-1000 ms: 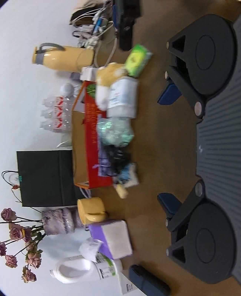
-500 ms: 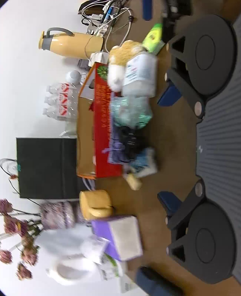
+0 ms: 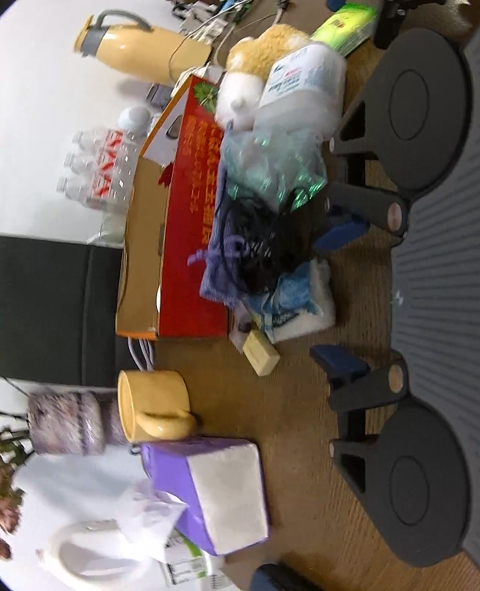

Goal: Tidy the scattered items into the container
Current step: 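Grasp the green tissue pack with the right gripper while the left grasps the blue-wrapped packet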

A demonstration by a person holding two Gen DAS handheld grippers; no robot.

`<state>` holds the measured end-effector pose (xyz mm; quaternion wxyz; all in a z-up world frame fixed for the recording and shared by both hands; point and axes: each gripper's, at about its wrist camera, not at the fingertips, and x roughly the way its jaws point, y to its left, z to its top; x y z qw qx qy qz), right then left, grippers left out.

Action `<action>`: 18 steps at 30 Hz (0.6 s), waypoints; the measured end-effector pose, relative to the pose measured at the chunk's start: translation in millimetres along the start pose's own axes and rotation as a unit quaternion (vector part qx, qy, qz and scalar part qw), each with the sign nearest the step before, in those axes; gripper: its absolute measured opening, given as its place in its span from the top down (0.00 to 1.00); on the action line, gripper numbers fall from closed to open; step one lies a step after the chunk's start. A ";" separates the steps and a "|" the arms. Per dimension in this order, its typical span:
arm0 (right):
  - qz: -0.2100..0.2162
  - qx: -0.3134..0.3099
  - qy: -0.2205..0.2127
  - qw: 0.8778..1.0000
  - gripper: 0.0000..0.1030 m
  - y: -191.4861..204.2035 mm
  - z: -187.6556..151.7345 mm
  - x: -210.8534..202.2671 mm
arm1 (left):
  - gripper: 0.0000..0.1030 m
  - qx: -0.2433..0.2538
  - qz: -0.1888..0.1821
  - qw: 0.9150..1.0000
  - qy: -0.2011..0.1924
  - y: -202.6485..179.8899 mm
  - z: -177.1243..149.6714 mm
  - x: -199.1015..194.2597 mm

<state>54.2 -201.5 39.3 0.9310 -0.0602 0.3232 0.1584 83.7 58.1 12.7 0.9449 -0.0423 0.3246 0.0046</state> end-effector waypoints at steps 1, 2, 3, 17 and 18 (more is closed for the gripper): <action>0.000 0.000 0.001 1.000 0.13 0.0 0.3 1.5 | 0.51 -0.004 0.003 1.000 0.001 1.7 1.0 1.1; 0.002 0.003 0.002 1.000 0.13 -0.6 0.6 3.4 | 0.52 -0.010 0.000 1.000 0.000 4.0 2.5 1.8; 0.005 0.005 0.005 1.000 0.13 -1.7 0.8 5.2 | 0.53 -0.016 -0.004 1.000 0.000 6.0 3.8 2.0; 0.016 0.003 0.010 1.000 0.57 1.2 -0.5 8.6 | 0.87 -0.010 -0.006 1.000 -0.002 8.6 -11.5 -36.4; 0.018 0.006 0.011 1.000 0.57 0.3 -1.1 7.6 | 0.87 -0.006 -0.009 1.000 -0.003 7.9 -14.6 -43.3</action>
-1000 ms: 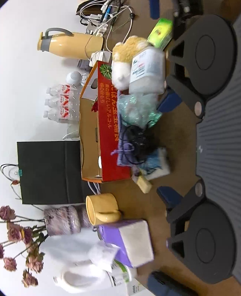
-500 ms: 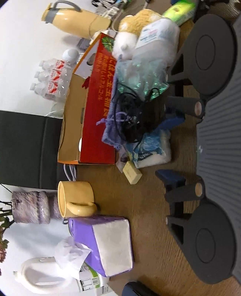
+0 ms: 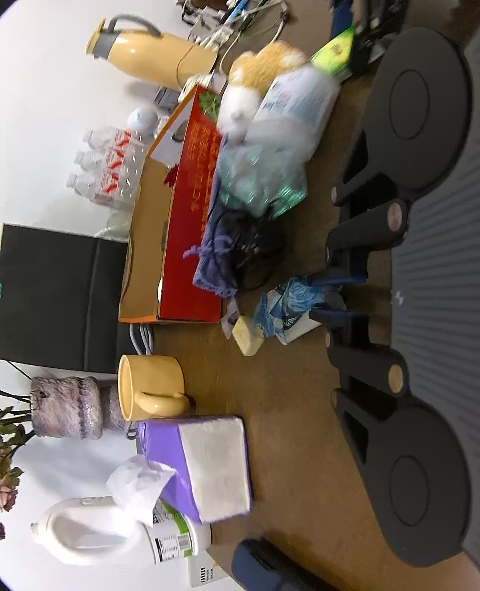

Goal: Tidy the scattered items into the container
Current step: 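Grasp the green tissue pack with the right gripper while the left grasps the blue-wrapped packet, then carry the tissue pack and blue packet into the box and open both grippers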

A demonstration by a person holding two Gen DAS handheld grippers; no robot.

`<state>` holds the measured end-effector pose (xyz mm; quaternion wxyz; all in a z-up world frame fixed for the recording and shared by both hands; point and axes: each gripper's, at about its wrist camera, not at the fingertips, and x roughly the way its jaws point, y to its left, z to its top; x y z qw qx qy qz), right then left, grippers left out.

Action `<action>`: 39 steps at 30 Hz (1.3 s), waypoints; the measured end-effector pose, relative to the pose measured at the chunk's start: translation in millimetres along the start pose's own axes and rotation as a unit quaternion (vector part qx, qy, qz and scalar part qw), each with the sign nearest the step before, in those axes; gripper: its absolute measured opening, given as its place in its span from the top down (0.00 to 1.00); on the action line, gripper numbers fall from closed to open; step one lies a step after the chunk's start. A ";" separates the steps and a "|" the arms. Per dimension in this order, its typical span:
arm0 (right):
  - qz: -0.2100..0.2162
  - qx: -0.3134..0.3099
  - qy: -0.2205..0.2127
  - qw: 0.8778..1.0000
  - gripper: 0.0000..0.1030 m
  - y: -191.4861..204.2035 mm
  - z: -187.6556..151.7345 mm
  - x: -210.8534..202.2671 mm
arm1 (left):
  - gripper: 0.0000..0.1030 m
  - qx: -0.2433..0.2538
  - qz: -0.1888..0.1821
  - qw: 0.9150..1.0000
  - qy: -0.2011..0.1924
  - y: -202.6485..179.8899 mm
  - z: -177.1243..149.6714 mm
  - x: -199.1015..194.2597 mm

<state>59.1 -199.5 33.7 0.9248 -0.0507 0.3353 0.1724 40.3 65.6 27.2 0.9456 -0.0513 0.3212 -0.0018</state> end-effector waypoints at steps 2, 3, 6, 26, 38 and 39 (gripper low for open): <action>-0.001 0.001 0.001 1.000 0.57 -0.2 -2.1 -3.2 | 0.87 0.010 0.000 1.000 -0.007 -3.4 -7.4 -16.6; -0.001 0.003 0.001 1.000 0.57 0.4 -3.6 -5.5 | 0.87 0.017 0.003 1.000 -0.011 -6.2 -11.8 -24.5; 0.005 0.008 -0.003 1.000 0.57 2.6 -8.7 -16.8 | 0.87 0.029 0.003 0.999 -0.021 -15.4 -25.1 -47.0; 0.005 0.034 -0.202 0.979 0.57 9.7 -27.0 -144.6 | 0.87 0.072 0.020 0.973 -0.216 -74.6 -68.3 -150.1; 0.022 0.009 -0.246 0.969 0.57 -4.9 103.6 -112.4 | 0.87 0.026 -0.019 0.975 -0.219 -67.3 81.1 -89.6; 0.024 0.007 -0.251 0.968 0.57 -8.6 120.2 -109.7 | 0.87 0.017 -0.021 0.974 -0.224 -64.9 98.6 -84.7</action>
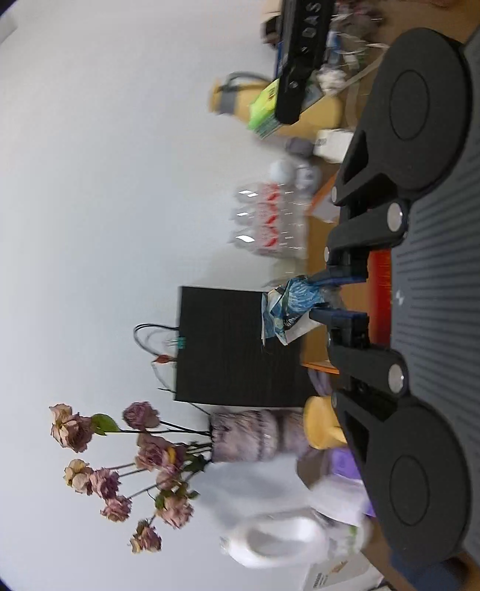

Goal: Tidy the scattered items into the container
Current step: 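Carry the tissue pack and blue packet into the box and open both grippers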

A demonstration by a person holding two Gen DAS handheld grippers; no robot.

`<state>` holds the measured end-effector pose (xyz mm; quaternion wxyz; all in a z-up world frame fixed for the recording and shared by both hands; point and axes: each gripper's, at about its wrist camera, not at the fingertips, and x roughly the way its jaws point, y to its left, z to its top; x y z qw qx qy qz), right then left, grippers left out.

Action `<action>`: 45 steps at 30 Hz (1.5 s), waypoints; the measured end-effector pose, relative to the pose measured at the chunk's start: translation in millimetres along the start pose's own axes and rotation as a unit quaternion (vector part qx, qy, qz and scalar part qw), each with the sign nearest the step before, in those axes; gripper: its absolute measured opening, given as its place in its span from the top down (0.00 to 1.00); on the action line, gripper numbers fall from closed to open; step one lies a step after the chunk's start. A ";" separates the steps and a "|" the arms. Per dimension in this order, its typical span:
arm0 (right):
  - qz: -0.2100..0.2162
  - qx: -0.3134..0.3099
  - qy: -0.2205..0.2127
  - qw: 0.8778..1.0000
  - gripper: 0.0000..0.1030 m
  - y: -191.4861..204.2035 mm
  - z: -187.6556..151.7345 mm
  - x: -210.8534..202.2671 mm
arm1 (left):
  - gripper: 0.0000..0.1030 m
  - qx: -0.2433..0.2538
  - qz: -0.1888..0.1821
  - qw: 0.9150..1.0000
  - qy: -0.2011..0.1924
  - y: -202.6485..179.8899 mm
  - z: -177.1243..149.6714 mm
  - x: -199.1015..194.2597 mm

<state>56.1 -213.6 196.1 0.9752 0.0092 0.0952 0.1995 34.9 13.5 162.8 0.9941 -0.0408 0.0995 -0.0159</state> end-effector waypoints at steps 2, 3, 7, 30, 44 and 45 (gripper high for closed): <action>0.007 0.007 -0.011 1.000 0.57 -9.3 26.0 19.6 | 0.87 -0.011 0.001 1.000 -0.004 6.1 24.3 23.1; 0.008 0.006 -0.013 1.000 0.57 -12.6 36.4 27.7 | 0.87 -0.016 0.001 1.000 -0.005 8.5 32.8 32.1; 0.013 0.006 -0.013 1.000 0.57 -29.6 65.9 63.0 | 0.87 -0.008 -0.005 1.000 -0.003 11.3 50.6 67.2; -0.099 0.022 0.390 0.915 0.57 -105.4 -23.0 405.7 | 0.84 0.017 0.027 0.922 0.386 12.6 -35.9 392.4; -0.072 0.090 0.420 0.900 0.32 -101.9 -11.8 421.9 | 0.19 0.012 0.015 0.919 0.393 28.9 -3.4 389.1; -0.072 0.091 0.419 0.900 0.28 -102.9 -6.0 421.3 | 0.18 0.006 0.016 0.917 0.397 31.4 5.0 386.4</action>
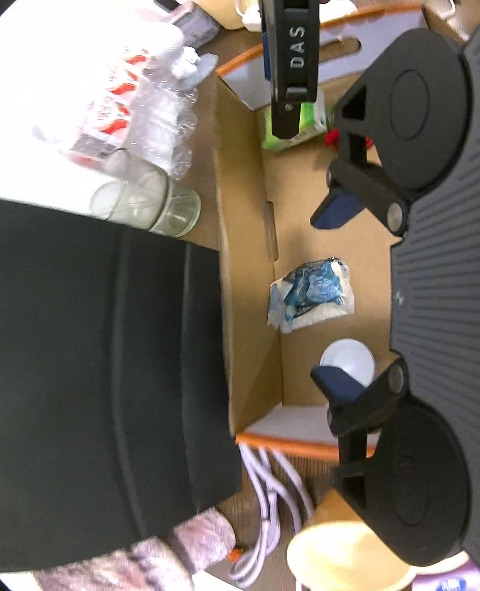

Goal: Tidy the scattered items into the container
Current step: 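Carry the tissue pack and blue packet into the box and open both grippers, then move both grippers back toward the white cotton-swab box and clear plastic bag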

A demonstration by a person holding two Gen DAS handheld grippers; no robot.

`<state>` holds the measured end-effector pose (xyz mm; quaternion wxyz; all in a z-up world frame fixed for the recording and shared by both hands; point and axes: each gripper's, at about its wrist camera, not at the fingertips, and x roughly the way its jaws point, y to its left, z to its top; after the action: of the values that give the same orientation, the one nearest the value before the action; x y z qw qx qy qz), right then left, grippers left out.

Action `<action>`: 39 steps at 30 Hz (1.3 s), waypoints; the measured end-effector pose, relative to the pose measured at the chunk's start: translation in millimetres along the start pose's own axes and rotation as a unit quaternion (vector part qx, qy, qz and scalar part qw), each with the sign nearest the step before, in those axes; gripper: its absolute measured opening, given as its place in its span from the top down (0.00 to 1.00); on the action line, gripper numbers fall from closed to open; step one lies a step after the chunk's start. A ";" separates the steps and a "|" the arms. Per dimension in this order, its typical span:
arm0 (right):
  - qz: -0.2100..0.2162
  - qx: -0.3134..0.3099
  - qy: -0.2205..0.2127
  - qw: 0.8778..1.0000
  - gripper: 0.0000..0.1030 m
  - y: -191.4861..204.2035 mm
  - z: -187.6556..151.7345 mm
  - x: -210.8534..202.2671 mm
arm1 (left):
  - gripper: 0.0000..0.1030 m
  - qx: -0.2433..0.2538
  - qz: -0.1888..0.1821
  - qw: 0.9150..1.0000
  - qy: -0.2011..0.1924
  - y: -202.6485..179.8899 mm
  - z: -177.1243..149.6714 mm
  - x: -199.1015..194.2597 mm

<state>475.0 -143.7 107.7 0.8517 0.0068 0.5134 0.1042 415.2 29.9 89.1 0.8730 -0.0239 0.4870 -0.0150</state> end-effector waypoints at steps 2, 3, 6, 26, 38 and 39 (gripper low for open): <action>-0.004 0.001 -0.004 1.000 0.23 1.1 4.0 -17.5 | 0.15 -0.014 -0.002 1.000 0.009 5.7 5.4 -13.6; -0.007 0.001 -0.008 1.000 0.19 2.0 5.1 -25.3 | 0.12 -0.022 0.001 1.000 0.014 7.2 8.7 -18.8; -0.013 0.004 -0.013 1.000 0.15 3.6 7.3 -50.1 | 0.07 -0.044 0.018 0.998 0.032 14.3 9.7 -35.9; -0.020 -0.061 -0.177 0.982 0.08 0.3 -110.2 -114.8 | 0.00 0.002 0.087 0.973 -0.215 -39.6 -100.4 -117.3; 0.048 -0.011 -0.292 0.955 0.08 -27.5 -161.3 -124.3 | 0.00 0.009 0.075 0.954 -0.289 -50.1 -140.9 -120.1; 0.048 -0.011 -0.294 0.955 0.08 -26.8 -164.1 -125.0 | 0.00 0.009 0.078 0.954 -0.288 -50.4 -144.2 -122.1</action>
<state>279.4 -208.6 136.1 0.9590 0.0524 0.2384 0.1440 228.2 -18.3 120.0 0.9749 0.0187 0.2147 0.0559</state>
